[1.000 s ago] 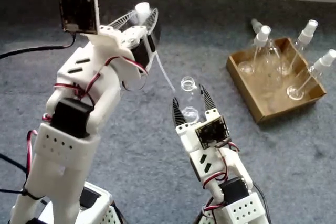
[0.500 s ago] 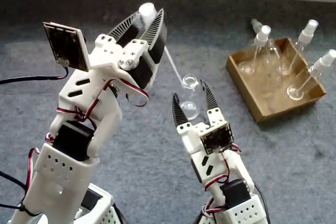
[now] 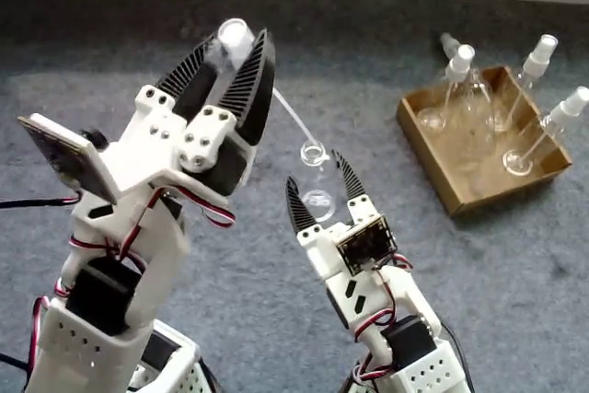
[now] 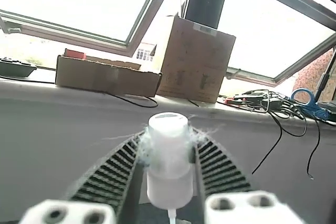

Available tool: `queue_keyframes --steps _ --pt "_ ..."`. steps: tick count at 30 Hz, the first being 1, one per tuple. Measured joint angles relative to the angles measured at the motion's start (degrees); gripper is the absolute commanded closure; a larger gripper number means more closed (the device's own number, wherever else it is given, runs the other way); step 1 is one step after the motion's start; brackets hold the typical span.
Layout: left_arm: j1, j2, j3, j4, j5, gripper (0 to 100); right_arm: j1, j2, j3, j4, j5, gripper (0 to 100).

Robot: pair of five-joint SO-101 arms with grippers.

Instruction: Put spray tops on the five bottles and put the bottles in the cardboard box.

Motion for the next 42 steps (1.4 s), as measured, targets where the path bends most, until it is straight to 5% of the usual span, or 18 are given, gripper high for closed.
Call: queue_keyframes --steps 10,24,42 --pt "6.24 -0.18 3.87 -0.18 -14.42 100 -0.09 0.00 0.00 1.49 0.00 82.2" --pt "6.24 -0.62 12.84 -15.47 -15.30 100 -0.09 0.00 0.00 1.49 0.00 82.2" --pt "6.24 -4.31 12.92 -13.45 -15.30 100 -0.09 0.00 0.00 1.49 0.00 82.2"
